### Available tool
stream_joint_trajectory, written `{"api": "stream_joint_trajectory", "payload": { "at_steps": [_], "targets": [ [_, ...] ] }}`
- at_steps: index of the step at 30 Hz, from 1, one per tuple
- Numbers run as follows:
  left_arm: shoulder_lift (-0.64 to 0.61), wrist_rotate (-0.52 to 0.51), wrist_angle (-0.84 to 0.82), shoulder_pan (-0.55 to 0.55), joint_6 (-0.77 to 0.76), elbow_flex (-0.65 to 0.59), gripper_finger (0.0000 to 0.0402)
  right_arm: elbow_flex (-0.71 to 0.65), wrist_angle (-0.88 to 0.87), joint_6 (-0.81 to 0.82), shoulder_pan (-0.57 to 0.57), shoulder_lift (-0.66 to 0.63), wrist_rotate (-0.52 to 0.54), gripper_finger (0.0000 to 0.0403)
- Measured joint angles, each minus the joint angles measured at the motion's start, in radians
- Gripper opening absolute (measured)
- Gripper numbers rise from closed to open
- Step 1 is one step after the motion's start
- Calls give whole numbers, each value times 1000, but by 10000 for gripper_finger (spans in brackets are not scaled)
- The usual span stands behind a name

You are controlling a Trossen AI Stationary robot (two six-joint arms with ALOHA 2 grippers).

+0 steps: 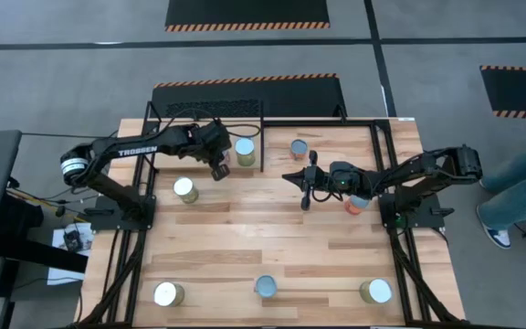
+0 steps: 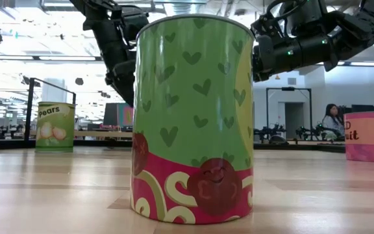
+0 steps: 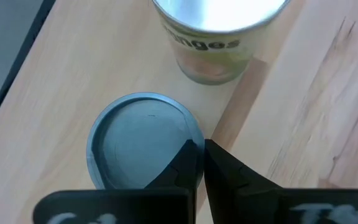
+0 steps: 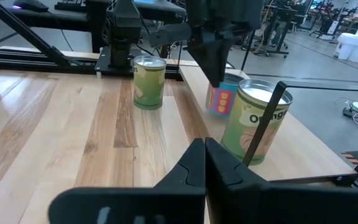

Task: Pick and place cans onto a shelf
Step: Put the canned corn on the shelf

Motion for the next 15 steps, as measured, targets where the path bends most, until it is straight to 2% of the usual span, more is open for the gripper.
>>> {"api": "stream_joint_trajectory", "payload": {
  "at_steps": [15],
  "targets": [
    [16, 18, 19, 17, -13, -2, 0, 0, 5, 0, 0, 0, 0, 10]
  ]
}}
